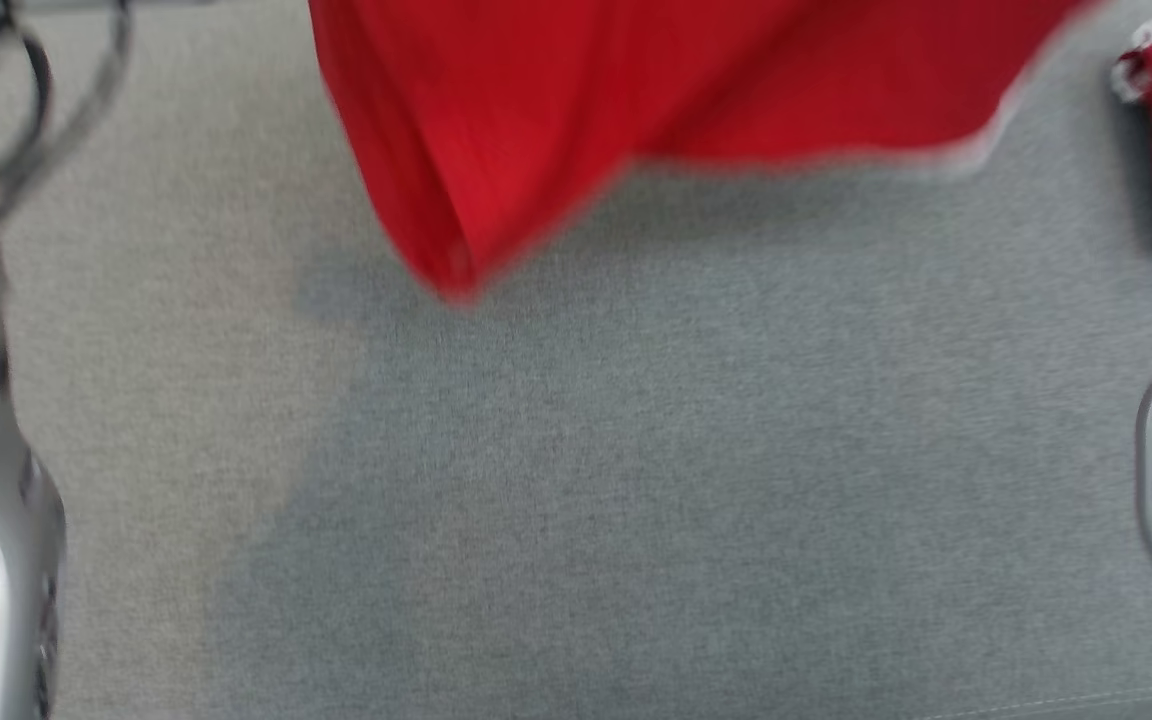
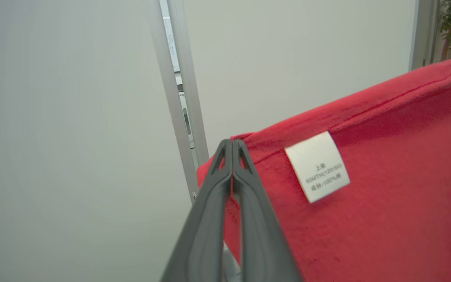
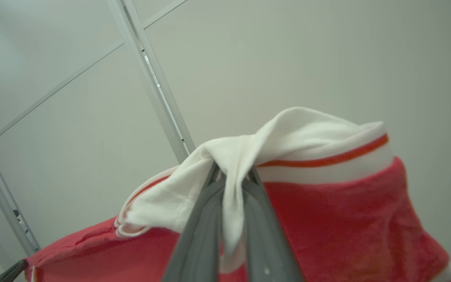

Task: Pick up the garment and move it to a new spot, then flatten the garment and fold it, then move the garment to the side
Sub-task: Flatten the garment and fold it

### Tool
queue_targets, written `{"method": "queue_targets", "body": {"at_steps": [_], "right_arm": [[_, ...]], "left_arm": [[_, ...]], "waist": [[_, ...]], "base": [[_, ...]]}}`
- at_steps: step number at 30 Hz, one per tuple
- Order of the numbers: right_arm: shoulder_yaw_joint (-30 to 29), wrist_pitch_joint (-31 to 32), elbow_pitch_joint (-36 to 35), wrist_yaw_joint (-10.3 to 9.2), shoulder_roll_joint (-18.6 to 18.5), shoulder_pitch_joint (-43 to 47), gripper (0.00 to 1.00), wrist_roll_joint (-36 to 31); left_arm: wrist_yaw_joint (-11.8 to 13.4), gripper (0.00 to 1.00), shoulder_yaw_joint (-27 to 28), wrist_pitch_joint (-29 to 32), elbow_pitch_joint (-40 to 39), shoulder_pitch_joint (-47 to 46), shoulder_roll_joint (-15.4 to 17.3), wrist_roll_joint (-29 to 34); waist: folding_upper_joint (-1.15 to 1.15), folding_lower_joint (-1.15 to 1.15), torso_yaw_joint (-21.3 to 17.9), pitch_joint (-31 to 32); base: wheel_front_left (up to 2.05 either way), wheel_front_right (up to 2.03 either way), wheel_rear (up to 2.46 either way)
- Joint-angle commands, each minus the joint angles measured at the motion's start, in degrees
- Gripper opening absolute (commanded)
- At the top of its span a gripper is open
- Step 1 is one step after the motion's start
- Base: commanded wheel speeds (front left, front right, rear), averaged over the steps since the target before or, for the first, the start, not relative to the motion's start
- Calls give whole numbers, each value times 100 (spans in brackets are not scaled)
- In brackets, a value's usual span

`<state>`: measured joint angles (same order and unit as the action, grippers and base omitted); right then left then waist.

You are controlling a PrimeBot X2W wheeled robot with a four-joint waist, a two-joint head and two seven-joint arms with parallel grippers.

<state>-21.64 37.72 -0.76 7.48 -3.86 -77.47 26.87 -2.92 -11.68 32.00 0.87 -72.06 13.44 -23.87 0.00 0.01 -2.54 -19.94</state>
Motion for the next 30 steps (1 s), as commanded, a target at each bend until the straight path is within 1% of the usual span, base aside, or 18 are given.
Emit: {"method": "queue_targets", "body": {"at_steps": [1, 2, 3, 4, 5, 7, 9, 12, 14, 16, 18, 21, 22, 24, 25, 27, 30], "right_arm": [[-33, -506, 444, 1, 34, -478, 0, -246], [-32, -808, 752, 1, 56, -776, 0, -359], [-72, -1181, 1131, 1, 72, -1084, 0, -492], [-31, -1410, 1371, 1, 74, -1313, 0, -550], [37, -1606, 1619, 2, 81, -1537, 0, -515], [159, -1970, 2188, 2, 84, -1864, 0, -330], [293, -2194, 2572, 1, 81, -1773, 0, -188], [513, -2301, 2747, 2, 57, -1260, 0, -44], [614, -2225, 2670, 2, -48, -668, 0, 140], [715, -2170, 2503, 2, -168, 133, 0, 409], [804, -2122, 2318, 2, -272, 1061, 0, 665], [826, -2047, 1955, 2, -357, 2413, 0, 1136], [791, -2018, 1832, 2, -352, 2859, 0, 1318], [787, -1940, 1570, 2, -329, 3609, 0, 1577], [727, -1925, 1448, 1, -305, 3932, 0, 1737], [612, -1838, 1114, 1, -261, 4639, 0, 1984], [355, -1671, 533, -3, -160, 5752, 0, 2330]], "left_arm": [[94, 0, 29, -471, 537, -493, -111, 206], [107, 0, 30, -845, 866, -816, -154, 346], [49, 0, -35, -1242, 1289, -1133, -157, 535], [65, 0, -66, -1559, 1571, -1346, -142, 681], [99, 0, -70, -1867, 1821, -1562, -159, 773], [73, 0, -66, -2488, 2402, -1902, -283, 834], [-17, 0, -116, -2954, 2890, -1952, -324, 858], [-125, 0, -254, -3478, 3368, -1658, -416, 867], [-175, 0, -331, -3746, 3574, -1268, -486, 805], [-215, 0, -430, -3995, 3728, -732, -526, 777], [-255, 0, -481, -4186, 3840, -37, -591, 673], [-259, 0, -564, -4349, 3840, 1093, -590, 572], [-279, 0, -672, -4355, 3797, 1524, -562, 620], [-174, 0, -718, -4405, 3624, 2295, -509, 592], [-123, 0, -726, -4425, 3512, 2664, -535, 539], [-12, 0, -719, -4430, 3178, 3477, -584, 399], [185, 0, -708, -4370, 2468, 4709, -616, 210]], "waist": [[0, -1, 460, -1824], [0, -1, 470, -1874], [0, -1, 482, -1904], [0, -1, 493, -1929], [0, -1, 502, -1959], [0, -1, 520, -2017], [0, -1, 512, -1969], [0, -1, 516, -1863], [0, -1, 532, -1786], [0, -1, 532, -1677], [0, -1, 523, -1476], [0, -1, 515, -1139], [0, -1, 516, -1005], [0, -1, 495, -753], [0, -1, 509, -619], [0, -1, 549, -313], [0, -1, 644, 163]], "base": [[0, 0, 0], [0, 0, 0], [0, 0, 0], [0, 0, 0], [0, 0, 0], [0, 0, 0], [0, 0, 0], [0, 0, 0], [0, 0, 0], [0, 0, 0], [0, 0, 0], [0, 0, 0], [0, 0, 0], [0, 0, 0], [0, 0, 0], [0, 0, 0], [0, 0, 0]]}}
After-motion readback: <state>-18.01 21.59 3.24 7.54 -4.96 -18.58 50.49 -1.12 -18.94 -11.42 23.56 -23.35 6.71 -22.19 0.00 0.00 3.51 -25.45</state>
